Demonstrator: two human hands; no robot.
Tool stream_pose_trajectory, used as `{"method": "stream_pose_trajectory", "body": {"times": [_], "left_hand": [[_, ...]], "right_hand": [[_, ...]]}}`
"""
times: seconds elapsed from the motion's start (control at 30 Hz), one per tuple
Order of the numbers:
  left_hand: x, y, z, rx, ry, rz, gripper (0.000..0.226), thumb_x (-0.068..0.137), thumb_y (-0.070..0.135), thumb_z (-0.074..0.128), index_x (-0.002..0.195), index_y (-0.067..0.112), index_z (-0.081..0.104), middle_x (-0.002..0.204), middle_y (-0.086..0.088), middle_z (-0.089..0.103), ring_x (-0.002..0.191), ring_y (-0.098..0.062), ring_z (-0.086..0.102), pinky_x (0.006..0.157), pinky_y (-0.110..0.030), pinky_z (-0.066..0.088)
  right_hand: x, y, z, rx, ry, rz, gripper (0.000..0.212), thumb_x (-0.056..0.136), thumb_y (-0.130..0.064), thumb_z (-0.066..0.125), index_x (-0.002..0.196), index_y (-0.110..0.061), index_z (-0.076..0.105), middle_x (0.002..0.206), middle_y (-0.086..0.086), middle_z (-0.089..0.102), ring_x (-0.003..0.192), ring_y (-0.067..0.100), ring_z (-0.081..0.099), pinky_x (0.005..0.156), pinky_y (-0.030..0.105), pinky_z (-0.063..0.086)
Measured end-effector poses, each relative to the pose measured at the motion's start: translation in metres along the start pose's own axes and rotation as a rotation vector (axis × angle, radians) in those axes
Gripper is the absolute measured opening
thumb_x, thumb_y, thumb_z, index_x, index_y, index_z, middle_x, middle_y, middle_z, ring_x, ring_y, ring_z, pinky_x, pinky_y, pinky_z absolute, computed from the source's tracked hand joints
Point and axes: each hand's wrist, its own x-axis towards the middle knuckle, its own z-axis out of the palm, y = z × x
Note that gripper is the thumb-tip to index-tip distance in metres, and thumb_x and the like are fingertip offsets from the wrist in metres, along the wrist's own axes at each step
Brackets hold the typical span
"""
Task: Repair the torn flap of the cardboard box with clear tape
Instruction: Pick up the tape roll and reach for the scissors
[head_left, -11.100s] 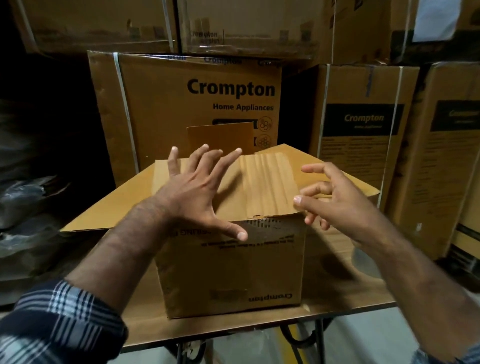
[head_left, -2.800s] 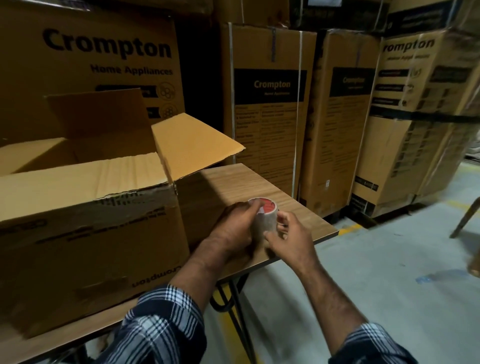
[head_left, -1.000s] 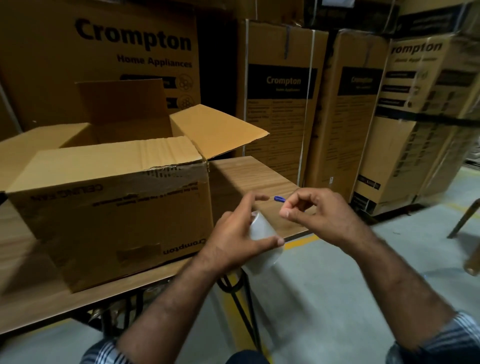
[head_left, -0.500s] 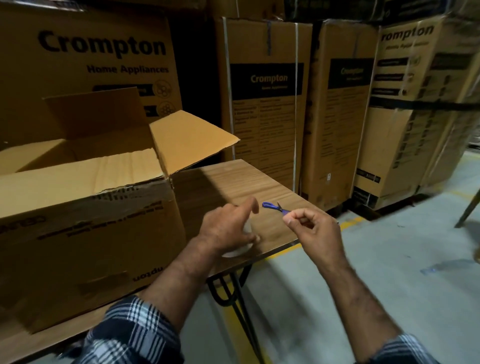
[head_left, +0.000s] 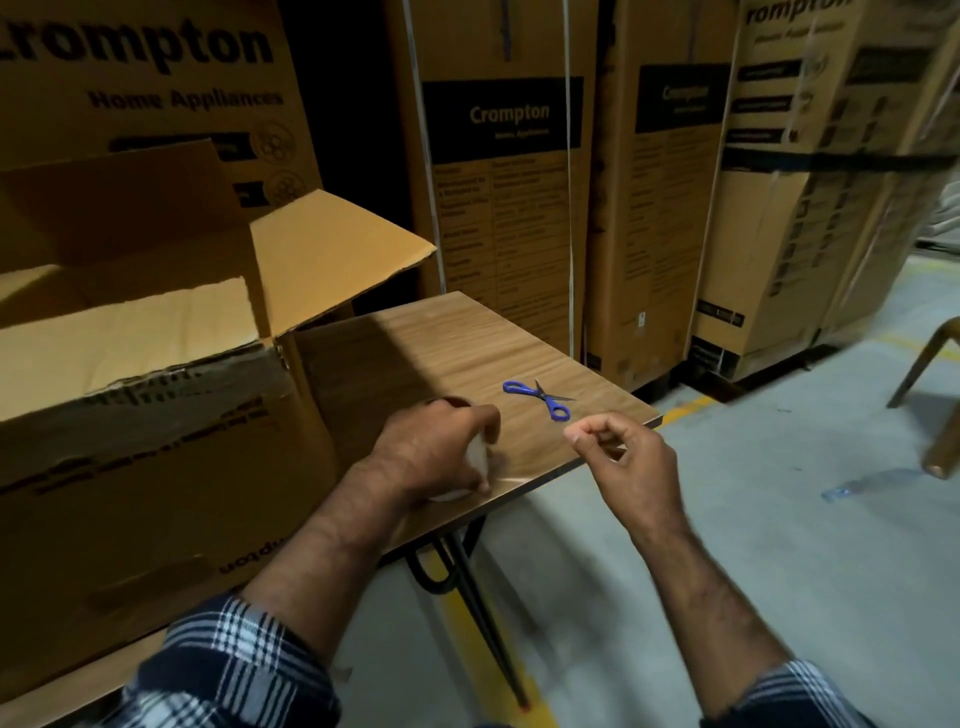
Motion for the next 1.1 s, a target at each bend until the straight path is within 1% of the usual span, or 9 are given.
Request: {"method": "stream_pose_trajectory", "body": {"times": [0.2, 0.3, 0.47, 0.6, 0.7, 0.77, 0.87, 0.97, 1.1], "left_hand": [[-0.015, 0.006, -0.007, 0.038, -0.006, 0.029, 0.052, 0.081, 0.055, 0.073, 0.124, 0.04, 0.047, 0.125, 0.002, 0.059, 0.11, -0.022, 0.057, 0.075, -0.032, 0.04], [-0.033, 0.012, -0.01, -0.098, -0.001, 0.01, 0.043, 0.08, 0.058, 0.072, 0.114, 0.04, 0.054, 0.105, 0.005, 0.054, 0.1, -0.018, 0.05, 0.078, -0.031, 0.034], [-0.067, 0.013, -0.002, -0.39, 0.05, -0.144, 0.036, 0.075, 0.057, 0.075, 0.098, 0.035, 0.057, 0.103, 0.009, 0.063, 0.103, -0.019, 0.058, 0.076, -0.035, 0.043], [-0.102, 0.02, 0.022, -0.95, 0.098, -0.152, 0.04, 0.066, 0.057, 0.084, 0.087, 0.028, 0.067, 0.083, 0.005, 0.072, 0.075, -0.014, 0.066, 0.065, -0.036, 0.054], [-0.127, 0.041, 0.052, -1.444, 0.017, -0.256, 0.038, 0.073, 0.029, 0.089, 0.099, 0.016, 0.065, 0.089, -0.008, 0.075, 0.072, -0.016, 0.07, 0.058, -0.027, 0.053], [-0.13, 0.055, 0.073, -1.733, -0.077, -0.357, 0.039, 0.076, 0.013, 0.086, 0.104, 0.009, 0.059, 0.094, -0.021, 0.077, 0.077, -0.03, 0.076, 0.063, -0.032, 0.059], [-0.116, 0.067, 0.102, -1.84, -0.012, -0.548, 0.037, 0.077, 0.013, 0.084, 0.104, 0.011, 0.059, 0.089, -0.022, 0.078, 0.076, -0.034, 0.076, 0.066, -0.036, 0.058], [-0.102, 0.076, 0.115, -1.902, 0.05, -0.631, 0.037, 0.078, 0.014, 0.084, 0.105, 0.01, 0.059, 0.088, -0.021, 0.078, 0.071, -0.031, 0.076, 0.064, -0.036, 0.057], [-0.091, 0.075, 0.114, -1.876, 0.128, -0.698, 0.043, 0.069, 0.026, 0.088, 0.1, 0.017, 0.06, 0.097, -0.021, 0.077, 0.086, -0.041, 0.075, 0.058, -0.035, 0.056]], "right_hand": [[-0.002, -0.004, -0.009, -0.023, -0.058, -0.012, 0.006, 0.088, -0.028, 0.077, 0.083, -0.027, 0.075, 0.081, -0.015, 0.075, 0.079, -0.003, 0.067, 0.069, 0.007, 0.048], [0.003, -0.013, -0.028, -0.048, -0.147, -0.025, 0.006, 0.088, -0.029, 0.077, 0.082, -0.028, 0.075, 0.082, -0.014, 0.076, 0.081, 0.002, 0.069, 0.074, 0.017, 0.052], [0.005, -0.045, -0.048, -0.151, -0.271, -0.173, 0.007, 0.087, -0.026, 0.078, 0.08, -0.029, 0.075, 0.08, -0.016, 0.074, 0.079, -0.001, 0.065, 0.067, 0.01, 0.048], [0.019, -0.077, -0.048, -0.206, -0.408, -0.262, 0.007, 0.083, -0.03, 0.081, 0.078, -0.029, 0.077, 0.077, -0.012, 0.075, 0.075, -0.002, 0.065, 0.068, 0.01, 0.046], [0.033, -0.099, -0.036, -0.35, -0.612, -0.386, 0.007, 0.083, -0.033, 0.081, 0.083, -0.027, 0.079, 0.08, -0.015, 0.074, 0.08, -0.001, 0.067, 0.073, 0.017, 0.05], [0.043, -0.1, -0.016, -0.515, -0.796, -0.418, 0.007, 0.085, -0.035, 0.08, 0.085, -0.029, 0.077, 0.083, -0.014, 0.073, 0.083, 0.001, 0.066, 0.078, 0.028, 0.053], [0.054, -0.085, 0.018, -0.734, -0.926, -0.447, 0.011, 0.086, -0.041, 0.075, 0.079, -0.037, 0.067, 0.085, -0.016, 0.069, 0.088, 0.007, 0.063, 0.082, 0.04, 0.055], [0.055, -0.071, 0.043, -0.831, -0.946, -0.417, 0.013, 0.087, -0.044, 0.072, 0.08, -0.04, 0.061, 0.09, -0.017, 0.062, 0.096, 0.012, 0.059, 0.082, 0.037, 0.049], [0.061, -0.065, 0.063, -0.875, -0.899, -0.467, 0.012, 0.088, -0.047, 0.07, 0.083, -0.041, 0.061, 0.1, -0.012, 0.063, 0.105, 0.012, 0.05, 0.087, 0.039, 0.039]]}}
